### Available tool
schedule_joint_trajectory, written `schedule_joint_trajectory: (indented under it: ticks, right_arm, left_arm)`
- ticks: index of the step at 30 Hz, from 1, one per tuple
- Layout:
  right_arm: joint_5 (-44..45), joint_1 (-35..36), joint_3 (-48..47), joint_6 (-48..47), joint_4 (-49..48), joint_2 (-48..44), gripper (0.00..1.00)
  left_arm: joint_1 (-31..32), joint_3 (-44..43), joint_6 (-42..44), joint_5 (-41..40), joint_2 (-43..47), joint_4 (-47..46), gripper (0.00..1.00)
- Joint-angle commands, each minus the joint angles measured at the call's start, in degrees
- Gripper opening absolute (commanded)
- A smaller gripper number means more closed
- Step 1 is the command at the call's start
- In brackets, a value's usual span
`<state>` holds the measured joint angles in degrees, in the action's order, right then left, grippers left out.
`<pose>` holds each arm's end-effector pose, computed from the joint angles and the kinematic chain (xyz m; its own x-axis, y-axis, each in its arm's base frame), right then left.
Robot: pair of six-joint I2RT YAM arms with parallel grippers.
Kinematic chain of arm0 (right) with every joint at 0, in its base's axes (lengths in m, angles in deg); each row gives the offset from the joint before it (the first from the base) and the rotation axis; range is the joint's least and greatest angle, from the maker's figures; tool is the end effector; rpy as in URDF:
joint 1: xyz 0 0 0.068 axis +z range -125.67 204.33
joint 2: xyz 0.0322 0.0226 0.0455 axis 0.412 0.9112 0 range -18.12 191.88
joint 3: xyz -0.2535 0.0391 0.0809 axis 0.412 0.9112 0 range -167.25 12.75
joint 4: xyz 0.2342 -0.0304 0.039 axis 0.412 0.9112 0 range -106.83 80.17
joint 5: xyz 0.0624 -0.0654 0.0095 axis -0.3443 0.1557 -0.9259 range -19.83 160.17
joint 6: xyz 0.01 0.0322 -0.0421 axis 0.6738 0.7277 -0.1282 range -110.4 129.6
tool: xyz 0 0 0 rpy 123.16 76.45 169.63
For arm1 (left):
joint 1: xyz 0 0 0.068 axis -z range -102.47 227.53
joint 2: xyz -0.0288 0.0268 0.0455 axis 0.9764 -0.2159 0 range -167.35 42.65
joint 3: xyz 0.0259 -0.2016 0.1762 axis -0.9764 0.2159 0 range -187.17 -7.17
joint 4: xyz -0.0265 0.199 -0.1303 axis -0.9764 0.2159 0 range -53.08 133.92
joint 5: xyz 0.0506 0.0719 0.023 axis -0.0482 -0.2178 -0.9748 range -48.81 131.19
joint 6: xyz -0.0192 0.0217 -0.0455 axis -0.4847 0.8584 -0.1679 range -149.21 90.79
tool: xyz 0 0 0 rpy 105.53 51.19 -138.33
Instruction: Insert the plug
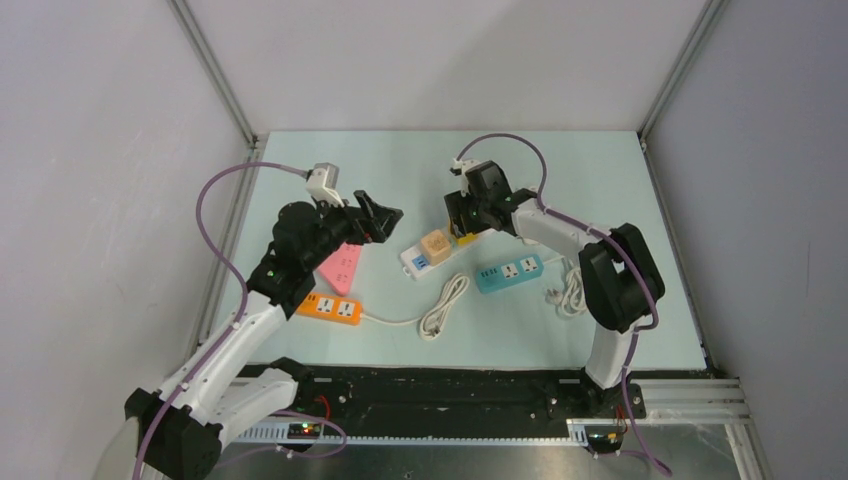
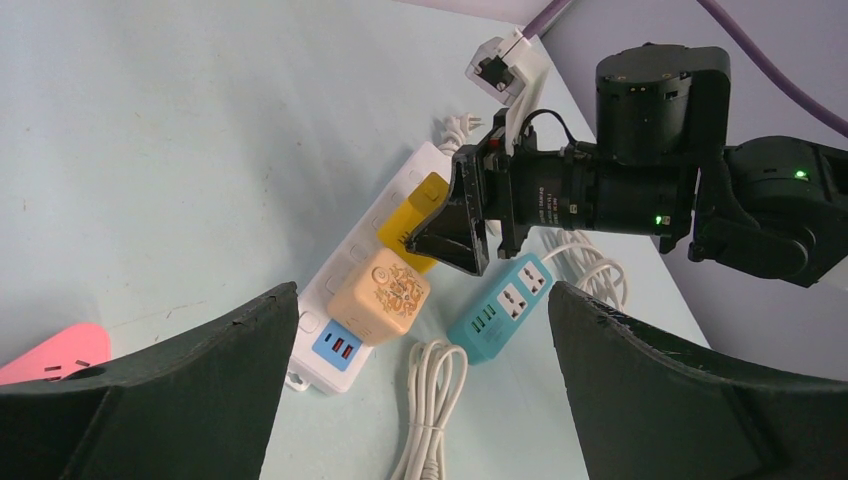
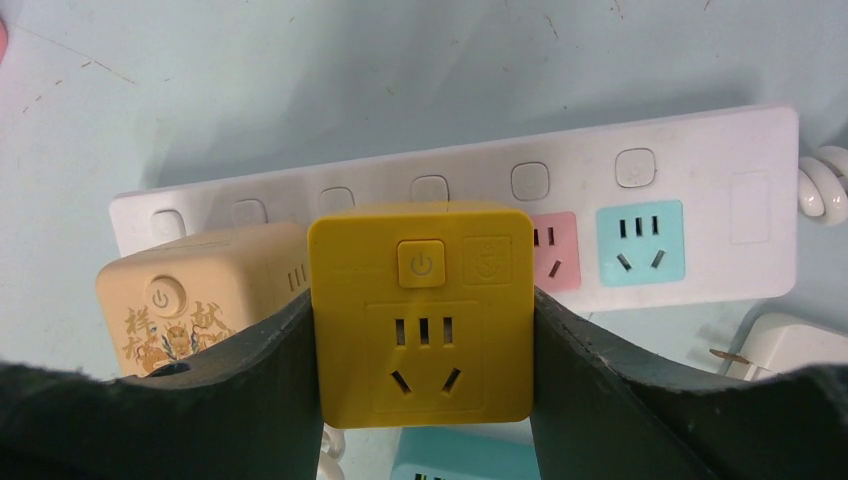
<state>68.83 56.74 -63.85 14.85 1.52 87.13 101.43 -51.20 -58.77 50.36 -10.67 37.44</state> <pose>0.3255 0.2076 0.2307 -0.6651 -0.3138 -0.6776 -0.4904 0.8678 0.0795 0.1807 -0.0862 0.3270 -0.4035 -0.3540 -0.8437 0.3958 0.7638 -0.5098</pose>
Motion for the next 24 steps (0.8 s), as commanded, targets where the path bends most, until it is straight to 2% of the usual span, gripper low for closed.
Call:
schedule_joint_trajectory:
  ticks: [1, 9, 16, 24]
  right_arm:
    - [2.7, 0.1, -0.1, -1.7, 0.3, 1.2, 0.00]
    - [4.0, -0.7, 0.6, -5.0, 0.9, -0.5, 0.00]
    - [-2.7, -1.7, 0.5, -1.9, -2.0, -3.0, 0.00]
    - [-3.7, -2.4, 0.5, -0.8, -2.0, -4.2, 0.00]
  left_arm:
    - [-0.3, -0.3, 0.0, -0.6, 0.4, -1.5, 0.99]
    - [-0.3, 0.4, 0.6, -0.8, 1.1, -1.4, 0.99]
    - [-0.3, 1.2, 0.3, -0.6, 1.4, -1.4, 0.99]
    - [-0.3, 1.0, 0.2, -0.2, 1.6, -1.4, 0.99]
